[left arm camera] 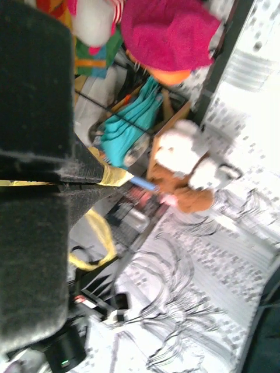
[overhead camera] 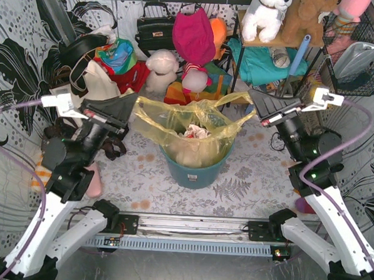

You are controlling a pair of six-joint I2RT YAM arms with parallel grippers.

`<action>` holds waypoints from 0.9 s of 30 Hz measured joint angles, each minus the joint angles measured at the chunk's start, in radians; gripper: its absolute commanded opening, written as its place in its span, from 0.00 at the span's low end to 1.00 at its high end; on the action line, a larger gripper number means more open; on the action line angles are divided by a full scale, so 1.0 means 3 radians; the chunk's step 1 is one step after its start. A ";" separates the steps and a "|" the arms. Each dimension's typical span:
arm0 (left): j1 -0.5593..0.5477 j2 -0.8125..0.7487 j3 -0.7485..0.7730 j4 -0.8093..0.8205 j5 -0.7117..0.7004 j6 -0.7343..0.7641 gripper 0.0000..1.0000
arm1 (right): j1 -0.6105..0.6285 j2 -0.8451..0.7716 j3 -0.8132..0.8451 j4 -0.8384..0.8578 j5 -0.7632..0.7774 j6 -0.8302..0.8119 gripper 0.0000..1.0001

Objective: Tie the trash bag

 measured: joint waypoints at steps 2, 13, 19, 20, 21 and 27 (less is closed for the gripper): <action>0.0000 -0.0165 -0.0069 -0.0058 -0.0301 -0.0001 0.00 | 0.0000 -0.0177 -0.0111 -0.0017 0.0188 -0.0003 0.00; -0.0001 -0.0266 -0.0080 -0.0816 -0.1371 -0.0195 0.00 | 0.0000 -0.0816 -0.0491 -0.0397 0.1082 -0.0038 0.00; -0.0001 -0.0182 -0.0163 -0.0710 -0.1073 -0.0210 0.19 | -0.0001 -0.0676 -0.0549 -0.0525 0.1003 -0.0015 0.07; 0.0000 -0.0177 -0.0164 -0.0636 -0.0944 -0.0193 0.28 | -0.0001 -0.0617 -0.0512 -0.0542 0.0918 -0.0025 0.16; 0.0000 -0.0160 -0.0161 -0.0528 -0.0786 -0.0178 0.35 | -0.0001 -0.0540 -0.0445 -0.0577 0.0819 -0.0042 0.27; -0.0001 -0.0001 0.0081 -0.0407 -0.0064 -0.0017 0.62 | 0.0000 -0.0146 0.0146 -0.0970 0.0098 -0.0263 0.63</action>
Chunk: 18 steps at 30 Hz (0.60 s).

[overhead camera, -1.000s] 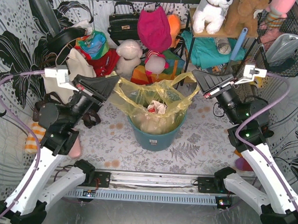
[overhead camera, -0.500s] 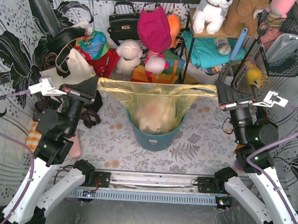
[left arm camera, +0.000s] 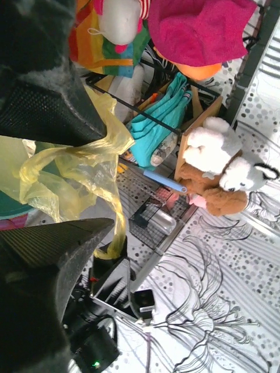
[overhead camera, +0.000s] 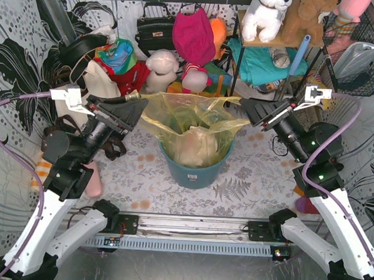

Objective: Tie the trash bag

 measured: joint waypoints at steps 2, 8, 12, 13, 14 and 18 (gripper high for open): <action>0.0001 0.0014 0.0090 -0.0102 0.0122 0.0066 0.69 | 0.0000 0.0031 0.0121 -0.0169 -0.0158 -0.0046 0.64; 0.0001 0.0006 0.0252 -0.0474 0.0458 0.0195 0.72 | 0.0000 0.0071 0.0393 -0.0712 -0.0497 -0.0211 0.66; 0.0001 0.0001 0.0254 -0.0716 0.0647 0.0225 0.72 | 0.0000 0.0051 0.0411 -0.0952 -0.0608 -0.0276 0.62; 0.0001 0.0001 0.0254 -0.0760 0.0687 0.0226 0.72 | 0.0000 0.0043 0.0412 -0.1002 -0.0628 -0.0286 0.62; 0.0001 0.0001 0.0252 -0.0797 0.0713 0.0225 0.72 | 0.0000 0.0037 0.0413 -0.1043 -0.0647 -0.0287 0.62; 0.0001 0.0005 0.0244 -0.0838 0.0832 0.0219 0.72 | 0.0000 0.0025 0.0441 -0.1161 -0.0698 -0.0301 0.67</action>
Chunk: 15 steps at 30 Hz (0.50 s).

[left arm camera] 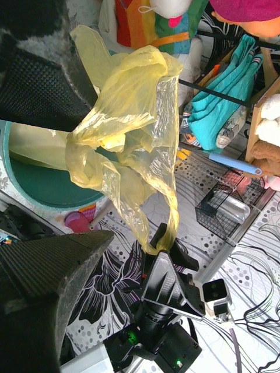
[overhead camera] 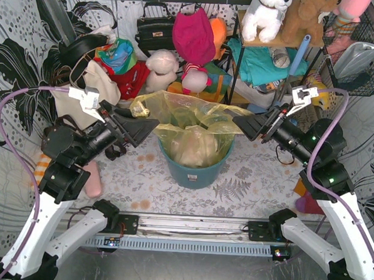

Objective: Tie the trash bag

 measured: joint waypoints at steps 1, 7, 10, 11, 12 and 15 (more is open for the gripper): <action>0.0000 0.0004 0.0000 0.0001 0.0014 -0.0001 0.74 | 0.0000 0.0000 0.0014 -0.0036 0.0000 -0.0011 0.68; 0.0000 0.0031 0.0000 -0.0017 0.0075 -0.0013 0.78 | 0.0000 -0.0050 0.0088 -0.0280 0.0108 -0.0085 0.76; 0.0000 0.0034 0.0000 -0.0102 0.0061 -0.0010 0.78 | 0.0000 -0.0088 0.0154 -0.0441 0.0226 -0.0137 0.76; 0.0000 0.0036 0.0000 -0.0128 0.0058 -0.0011 0.78 | 0.0000 -0.0100 0.0168 -0.0483 0.0262 -0.0154 0.75; 0.0000 0.0037 0.0000 -0.0151 0.0053 -0.0011 0.78 | 0.0000 -0.0117 0.0174 -0.0512 0.0295 -0.0163 0.72; 0.0000 0.0038 0.0000 -0.0196 0.0052 -0.0011 0.78 | 0.0000 -0.0160 0.0174 -0.0563 0.0327 -0.0172 0.68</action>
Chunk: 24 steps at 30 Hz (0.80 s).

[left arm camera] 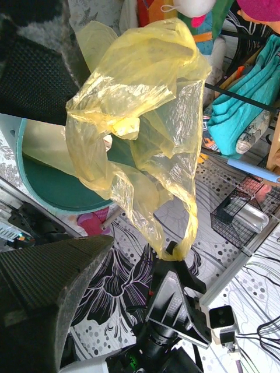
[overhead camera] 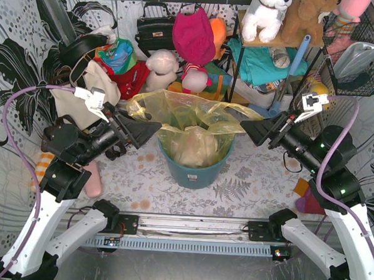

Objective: Tie the trash bag

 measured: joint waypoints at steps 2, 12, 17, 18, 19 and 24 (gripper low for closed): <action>0.0000 0.0000 0.0000 -0.0013 0.0009 -0.0004 0.75 | 0.0000 -0.0005 0.0000 0.0000 -0.0023 0.0001 0.63; 0.0000 0.0078 -0.0111 0.0435 0.0331 -0.0249 0.62 | 0.0000 0.0123 -0.0220 0.0684 -0.0590 0.0393 0.40; 0.0000 0.0362 -0.0098 0.1002 0.0572 -0.0476 0.60 | 0.0000 0.0412 -0.0292 0.1302 -0.0865 0.0685 0.31; 0.0000 0.0437 -0.0075 0.1078 0.0610 -0.0515 0.60 | 0.0000 0.0482 -0.0291 0.1417 -0.0896 0.0736 0.30; -0.0001 0.0523 -0.0032 0.1160 0.0649 -0.0551 0.61 | 0.0000 0.0554 -0.0290 0.1530 -0.0924 0.0783 0.30; 0.0000 0.1090 0.0533 0.1396 0.0841 -0.0692 0.60 | 0.0000 0.0945 0.0028 0.1884 -0.0961 0.0928 0.28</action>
